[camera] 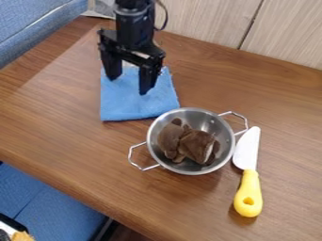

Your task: Move the blue cloth to the left side of the table

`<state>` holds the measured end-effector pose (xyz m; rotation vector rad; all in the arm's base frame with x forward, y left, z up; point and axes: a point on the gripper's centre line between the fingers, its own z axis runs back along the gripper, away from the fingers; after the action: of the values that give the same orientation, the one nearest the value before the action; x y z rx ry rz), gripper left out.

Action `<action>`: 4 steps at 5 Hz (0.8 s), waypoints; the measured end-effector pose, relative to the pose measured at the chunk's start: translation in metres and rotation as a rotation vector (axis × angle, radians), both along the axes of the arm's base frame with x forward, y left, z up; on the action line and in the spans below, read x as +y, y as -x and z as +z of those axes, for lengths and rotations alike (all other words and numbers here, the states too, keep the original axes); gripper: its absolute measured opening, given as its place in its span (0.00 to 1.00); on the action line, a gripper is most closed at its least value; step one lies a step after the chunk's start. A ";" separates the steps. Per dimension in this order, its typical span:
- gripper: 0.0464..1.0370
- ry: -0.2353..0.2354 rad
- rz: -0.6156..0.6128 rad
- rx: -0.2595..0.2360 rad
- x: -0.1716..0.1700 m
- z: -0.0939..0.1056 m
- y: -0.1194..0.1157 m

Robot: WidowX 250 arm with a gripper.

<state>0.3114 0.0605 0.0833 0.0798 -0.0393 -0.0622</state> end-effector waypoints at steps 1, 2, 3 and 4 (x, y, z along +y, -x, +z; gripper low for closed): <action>0.96 0.013 -0.024 -0.002 -0.003 -0.007 0.000; 0.96 0.032 -0.035 0.005 -0.007 -0.015 0.000; 0.96 0.037 0.009 -0.007 0.002 -0.017 0.008; 0.96 0.032 0.061 0.003 0.013 -0.016 0.021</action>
<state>0.2903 0.0740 0.0669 0.0489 -0.0348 -0.0008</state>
